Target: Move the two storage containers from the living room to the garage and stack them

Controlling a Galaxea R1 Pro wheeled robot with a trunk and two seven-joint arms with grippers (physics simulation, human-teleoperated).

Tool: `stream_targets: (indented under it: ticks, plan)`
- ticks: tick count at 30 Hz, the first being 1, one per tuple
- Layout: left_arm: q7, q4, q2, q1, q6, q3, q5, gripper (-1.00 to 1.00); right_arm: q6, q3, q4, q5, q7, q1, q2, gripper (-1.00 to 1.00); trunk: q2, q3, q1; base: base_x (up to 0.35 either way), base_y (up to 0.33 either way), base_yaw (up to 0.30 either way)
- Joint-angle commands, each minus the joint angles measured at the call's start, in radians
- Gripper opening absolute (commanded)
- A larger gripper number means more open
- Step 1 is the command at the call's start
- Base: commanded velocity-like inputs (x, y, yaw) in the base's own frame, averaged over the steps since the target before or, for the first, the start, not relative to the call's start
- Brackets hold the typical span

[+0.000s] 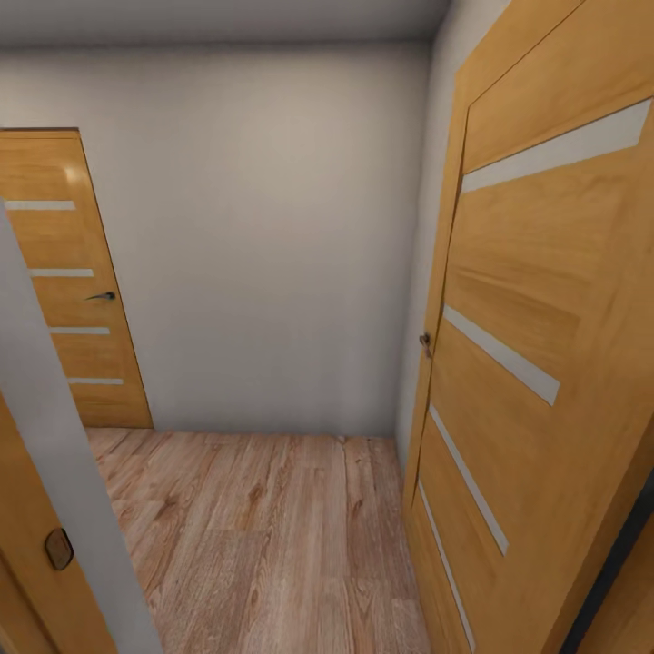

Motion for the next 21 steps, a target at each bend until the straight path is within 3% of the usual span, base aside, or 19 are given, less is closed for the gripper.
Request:
stream_targets:
  ticks: [1, 5, 9, 21]
  plan:
    - [0.002, 0.001, 0.0, -0.001, -0.003, -0.002, 0.003, 1.0, -0.006, 0.009, 0.003, -0.005, -0.001, -0.001, 0.001, 1.0, -0.001, -0.002, 0.0, 0.0, 0.0, 0.0]
    - [0.002, 0.0, -0.001, -0.001, -0.003, -0.002, 0.002, 1.0, -0.006, 0.008, 0.003, 0.018, -0.001, -0.001, 0.003, 1.0, -0.001, -0.002, 0.0, 0.0, 0.0, 0.0]
    - [0.002, -0.001, -0.002, -0.001, -0.003, -0.001, 0.003, 1.0, -0.006, 0.007, 0.003, 0.022, -0.002, -0.001, 0.021, 1.0, -0.001, -0.002, 0.0, 0.0, 0.0, 0.0]
    - [0.002, 0.0, -0.002, -0.001, -0.003, -0.001, 0.003, 1.0, -0.006, 0.007, 0.003, 0.022, -0.003, -0.001, 0.02, 1.0, -0.001, -0.002, 0.0, 0.0, 0.0, 0.055]
